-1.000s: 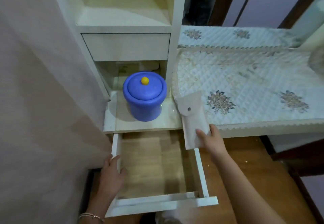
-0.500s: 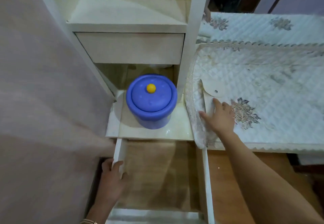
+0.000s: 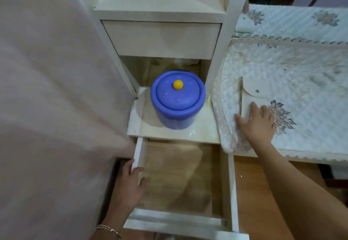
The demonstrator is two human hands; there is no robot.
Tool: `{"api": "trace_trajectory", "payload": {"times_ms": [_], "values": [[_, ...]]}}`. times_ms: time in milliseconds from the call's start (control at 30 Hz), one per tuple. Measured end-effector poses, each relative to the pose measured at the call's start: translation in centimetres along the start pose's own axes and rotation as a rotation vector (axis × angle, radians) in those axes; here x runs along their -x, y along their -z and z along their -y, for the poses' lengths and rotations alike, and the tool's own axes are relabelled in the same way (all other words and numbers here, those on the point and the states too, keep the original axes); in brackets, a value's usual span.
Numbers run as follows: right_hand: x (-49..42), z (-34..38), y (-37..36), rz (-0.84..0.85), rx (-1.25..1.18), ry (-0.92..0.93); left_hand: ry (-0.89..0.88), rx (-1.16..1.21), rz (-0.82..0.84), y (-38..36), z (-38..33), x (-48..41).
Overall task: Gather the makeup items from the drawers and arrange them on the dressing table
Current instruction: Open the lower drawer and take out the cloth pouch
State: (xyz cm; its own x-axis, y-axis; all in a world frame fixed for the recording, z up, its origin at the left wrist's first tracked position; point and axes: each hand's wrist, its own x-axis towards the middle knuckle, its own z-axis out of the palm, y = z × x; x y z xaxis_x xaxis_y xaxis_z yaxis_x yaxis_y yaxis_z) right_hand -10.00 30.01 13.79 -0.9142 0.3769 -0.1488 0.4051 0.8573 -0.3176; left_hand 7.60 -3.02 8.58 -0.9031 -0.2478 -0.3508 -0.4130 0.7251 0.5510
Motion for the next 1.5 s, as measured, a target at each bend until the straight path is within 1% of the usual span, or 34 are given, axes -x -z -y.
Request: {"api": "trace_trajectory", "payload": {"times_ms": [67,133,167,200,267,333,433,533,600,700,767,933,1033,1100,1200,1267,1367,1500], "values": [[3.0,0.0,-0.3,-0.104,-0.072,0.1,-0.021,0.031,0.034,0.2,0.4,0.7],[7.7,-0.3,-0.9,-0.197,-0.146,0.262,-0.05,0.055,0.06,0.5,1.0,1.6],[10.6,-0.6,-1.5,-0.18,-0.175,0.307,-0.073,0.048,0.065,0.7,1.5,2.2],[13.6,-1.0,-2.2,-0.099,-0.197,0.303,-0.102,0.037,0.064,0.8,2.0,2.8],[19.2,-2.3,-4.0,0.087,-0.178,0.248,-0.167,0.025,0.049,0.8,3.3,4.1],[23.7,-4.0,-5.8,0.17,-0.152,0.222,-0.223,0.021,0.054,0.6,4.7,5.4],[28.6,-6.2,-7.0,0.18,-0.155,0.201,-0.291,0.006,0.063,0.3,6.6,7.4],[30.5,-7.3,-7.4,0.103,-0.052,0.321,-0.304,0.023,0.061,0.6,7.5,8.3],[30.7,-7.6,-7.6,0.067,-0.017,0.308,-0.302,0.035,0.088,0.9,7.9,8.4],[30.5,-7.3,-7.8,0.08,0.025,0.24,-0.311,0.014,0.142,1.3,8.4,8.5],[30.3,-7.2,-7.8,0.083,0.043,0.238,-0.307,0.001,0.173,1.5,8.6,8.4],[28.4,-7.0,-7.8,0.037,0.046,0.277,-0.287,0.016,0.17,1.9,7.8,7.0],[25.8,-5.5,-7.6,0.011,0.103,0.308,-0.277,-0.024,0.101,1.8,6.9,4.6],[23.5,-4.2,-7.4,-0.037,0.15,0.34,-0.297,-0.12,0.04,1.8,5.5,2.7],[19.6,-2.6,-7.4,-0.085,0.203,0.397,-0.472,-0.286,-0.056,2.1,2.8,-0.4],[16.9,-1.8,-7.3,-0.113,0.234,0.47,-0.548,-0.352,-0.077,2.4,1.2,-2.5],[13.5,-0.6,-6.8,-0.156,0.253,0.554,-0.536,-0.381,-0.098,2.9,-0.4,-5.4],[10.7,0.3,-6.9,-0.169,0.24,0.568,-0.526,-0.336,-0.165,2.7,-1.3,-7.8]]}}
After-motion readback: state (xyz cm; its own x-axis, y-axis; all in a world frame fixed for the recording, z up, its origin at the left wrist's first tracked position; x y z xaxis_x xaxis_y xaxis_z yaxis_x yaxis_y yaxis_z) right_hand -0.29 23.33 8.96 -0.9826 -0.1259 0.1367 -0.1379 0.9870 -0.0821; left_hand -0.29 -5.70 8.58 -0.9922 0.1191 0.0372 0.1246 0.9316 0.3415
